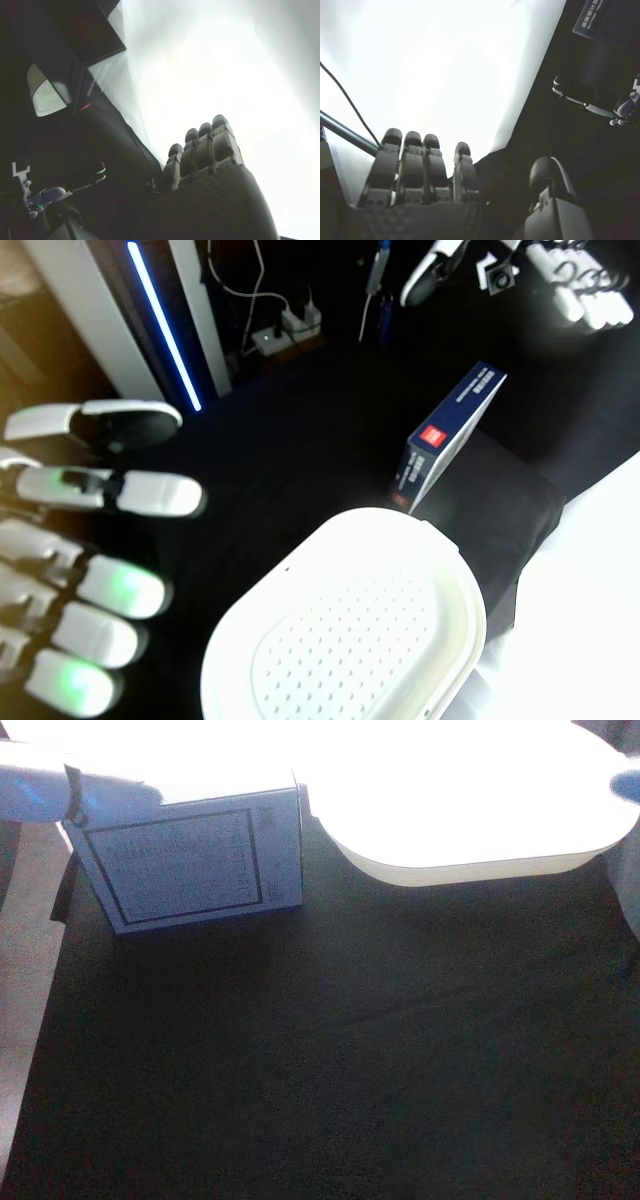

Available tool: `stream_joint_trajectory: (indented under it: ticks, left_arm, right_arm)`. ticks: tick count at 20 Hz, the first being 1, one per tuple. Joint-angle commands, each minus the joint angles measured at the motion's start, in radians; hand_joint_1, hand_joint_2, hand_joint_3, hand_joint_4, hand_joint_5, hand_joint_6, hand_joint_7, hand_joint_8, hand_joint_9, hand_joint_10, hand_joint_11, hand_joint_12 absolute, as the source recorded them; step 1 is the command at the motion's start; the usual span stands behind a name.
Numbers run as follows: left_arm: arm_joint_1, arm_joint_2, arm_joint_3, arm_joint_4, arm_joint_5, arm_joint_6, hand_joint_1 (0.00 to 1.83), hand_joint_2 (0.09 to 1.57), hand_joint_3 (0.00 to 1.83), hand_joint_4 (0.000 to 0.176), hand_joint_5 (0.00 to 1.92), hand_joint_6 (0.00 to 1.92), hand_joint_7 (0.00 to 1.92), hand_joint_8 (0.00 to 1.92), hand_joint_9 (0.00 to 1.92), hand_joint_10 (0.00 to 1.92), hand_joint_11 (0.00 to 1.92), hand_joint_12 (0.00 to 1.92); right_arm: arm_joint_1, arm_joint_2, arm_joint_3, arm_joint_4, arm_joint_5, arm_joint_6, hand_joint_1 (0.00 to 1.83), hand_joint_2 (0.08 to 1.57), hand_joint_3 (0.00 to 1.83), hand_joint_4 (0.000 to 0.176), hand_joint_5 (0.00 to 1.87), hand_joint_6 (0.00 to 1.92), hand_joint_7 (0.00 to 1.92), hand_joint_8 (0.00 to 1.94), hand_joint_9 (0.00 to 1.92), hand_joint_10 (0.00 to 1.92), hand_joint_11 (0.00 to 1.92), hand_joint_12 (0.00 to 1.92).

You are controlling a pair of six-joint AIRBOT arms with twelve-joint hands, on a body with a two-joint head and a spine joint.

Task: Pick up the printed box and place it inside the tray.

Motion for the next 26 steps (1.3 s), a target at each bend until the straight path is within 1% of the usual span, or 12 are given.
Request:
stream_joint_trajectory:
  ticks: [1,3,4,6,7,9,12,17,19,21,23,26]
  left_arm:
    - [-0.014,0.006,0.007,-0.007,-0.099,0.003,0.52,0.88,0.03,0.000,0.00,0.00,0.09,0.00,0.02,0.00,0.00,0.00]
    - [-0.034,-0.006,0.022,0.007,-0.053,0.004,0.45,0.88,0.02,0.000,0.00,0.00,0.08,0.00,0.03,0.01,0.00,0.00]
    - [-0.049,-0.016,0.036,0.010,-0.024,0.004,0.37,0.93,0.01,0.000,0.00,0.00,0.09,0.00,0.07,0.01,0.04,0.03]
    - [-0.068,-0.040,0.066,0.011,0.034,0.004,0.21,0.99,0.02,0.000,0.00,0.00,0.07,0.00,0.06,0.00,0.08,0.05]
    - [-0.073,-0.052,0.079,0.012,0.055,0.004,0.29,0.93,0.02,0.000,0.03,0.02,0.10,0.00,0.10,0.00,0.01,0.30]
    - [-0.087,-0.085,0.115,0.017,0.113,0.004,0.35,0.86,0.00,0.000,0.10,0.01,0.13,0.01,0.14,0.01,0.00,0.55]
    - [-0.093,-0.130,0.159,0.025,0.189,0.004,0.37,0.83,0.00,0.000,0.14,0.01,0.08,0.00,0.08,0.00,0.00,0.35]
    - [-0.109,-0.185,0.216,0.064,0.313,0.004,0.43,0.74,0.00,0.000,0.01,0.00,0.05,0.00,0.03,0.00,0.00,0.19]
    - [-0.117,-0.204,0.236,0.087,0.360,0.004,0.35,0.75,0.00,0.000,0.00,0.00,0.06,0.00,0.05,0.00,0.00,0.25]
    - [-0.117,-0.217,0.244,0.099,0.378,0.004,0.31,0.78,0.01,0.000,0.00,0.00,0.04,0.00,0.04,0.00,0.00,0.22]
    - [-0.117,-0.233,0.251,0.116,0.397,0.004,0.34,0.81,0.00,0.000,0.02,0.01,0.05,0.01,0.04,0.01,0.01,0.18]
    - [-0.109,-0.252,0.262,0.143,0.427,0.004,0.42,0.74,0.00,0.000,0.06,0.01,0.06,0.01,0.05,0.00,0.01,0.19]
  right_arm:
    - [0.015,0.003,0.007,0.017,0.118,0.005,0.69,0.71,0.01,0.159,0.01,0.00,0.10,0.01,0.02,0.04,0.00,0.73]
    - [0.016,0.000,0.007,0.007,0.118,0.005,0.69,0.72,0.01,0.162,0.02,0.00,0.13,0.01,0.05,0.04,0.00,0.53]
    - [0.016,0.000,0.007,0.005,0.118,0.005,0.69,0.71,0.00,0.173,0.02,0.00,0.13,0.00,0.03,0.02,0.00,0.57]
    - [0.016,-0.001,0.007,0.003,0.118,0.005,0.69,0.72,0.00,0.173,0.02,0.00,0.13,0.00,0.04,0.02,0.00,0.65]
    - [0.016,-0.001,0.007,0.001,0.118,0.005,0.69,0.72,0.00,0.168,0.02,0.00,0.12,0.00,0.05,0.01,0.00,0.73]
    - [0.016,-0.001,0.006,-0.007,0.118,0.006,0.69,0.74,0.00,0.176,0.04,0.00,0.15,0.00,0.09,0.01,0.00,0.91]
    - [0.024,-0.005,0.006,-0.025,0.118,0.008,0.70,0.75,0.00,0.176,0.06,0.01,0.17,0.01,0.11,0.02,0.00,0.93]
    - [0.029,-0.018,0.007,-0.043,0.118,0.008,0.74,0.72,0.00,0.166,0.05,0.00,0.15,0.00,0.09,0.00,0.00,0.96]
    - [0.029,-0.022,0.008,-0.048,0.118,0.008,0.76,0.72,0.00,0.159,0.05,0.00,0.14,0.00,0.10,0.01,0.00,0.97]
    - [0.031,-0.026,0.008,-0.051,0.118,0.008,0.78,0.72,0.00,0.173,0.06,0.00,0.14,0.00,0.11,0.01,0.00,1.09]
    - [0.031,-0.026,0.008,-0.053,0.118,0.008,0.79,0.73,0.00,0.157,0.07,0.00,0.12,0.00,0.13,0.01,0.00,1.11]
    - [0.031,-0.026,0.008,-0.053,0.118,0.008,0.80,0.72,0.00,0.156,0.07,0.00,0.11,0.00,0.12,0.01,0.00,1.01]
